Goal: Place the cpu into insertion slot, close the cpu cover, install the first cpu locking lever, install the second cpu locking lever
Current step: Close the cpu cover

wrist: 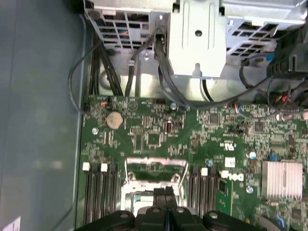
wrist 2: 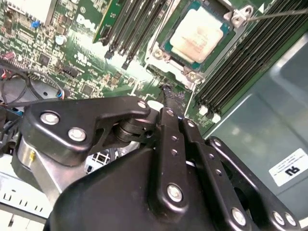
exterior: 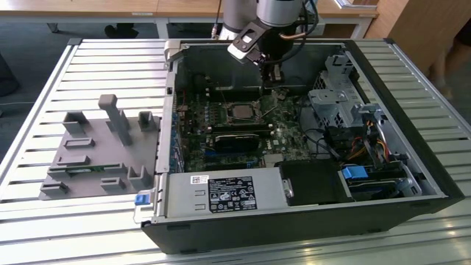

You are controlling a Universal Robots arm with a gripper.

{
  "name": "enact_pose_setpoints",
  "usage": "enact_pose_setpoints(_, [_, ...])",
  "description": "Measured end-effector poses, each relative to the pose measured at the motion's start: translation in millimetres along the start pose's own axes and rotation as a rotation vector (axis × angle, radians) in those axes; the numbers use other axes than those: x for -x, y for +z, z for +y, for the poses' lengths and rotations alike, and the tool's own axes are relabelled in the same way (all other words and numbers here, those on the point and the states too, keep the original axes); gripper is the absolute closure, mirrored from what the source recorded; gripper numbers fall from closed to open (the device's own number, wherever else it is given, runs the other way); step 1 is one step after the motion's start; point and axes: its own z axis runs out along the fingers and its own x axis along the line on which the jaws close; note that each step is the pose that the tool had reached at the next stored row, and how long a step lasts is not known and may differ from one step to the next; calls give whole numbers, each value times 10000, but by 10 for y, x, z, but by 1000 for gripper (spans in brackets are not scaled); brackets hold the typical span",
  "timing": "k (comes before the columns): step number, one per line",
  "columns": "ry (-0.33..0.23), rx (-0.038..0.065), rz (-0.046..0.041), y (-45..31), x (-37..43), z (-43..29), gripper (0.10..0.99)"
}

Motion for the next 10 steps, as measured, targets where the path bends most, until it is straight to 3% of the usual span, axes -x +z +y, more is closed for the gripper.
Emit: enact_pose_setpoints(10, [0, -2, 0, 51, -15, 110, 980])
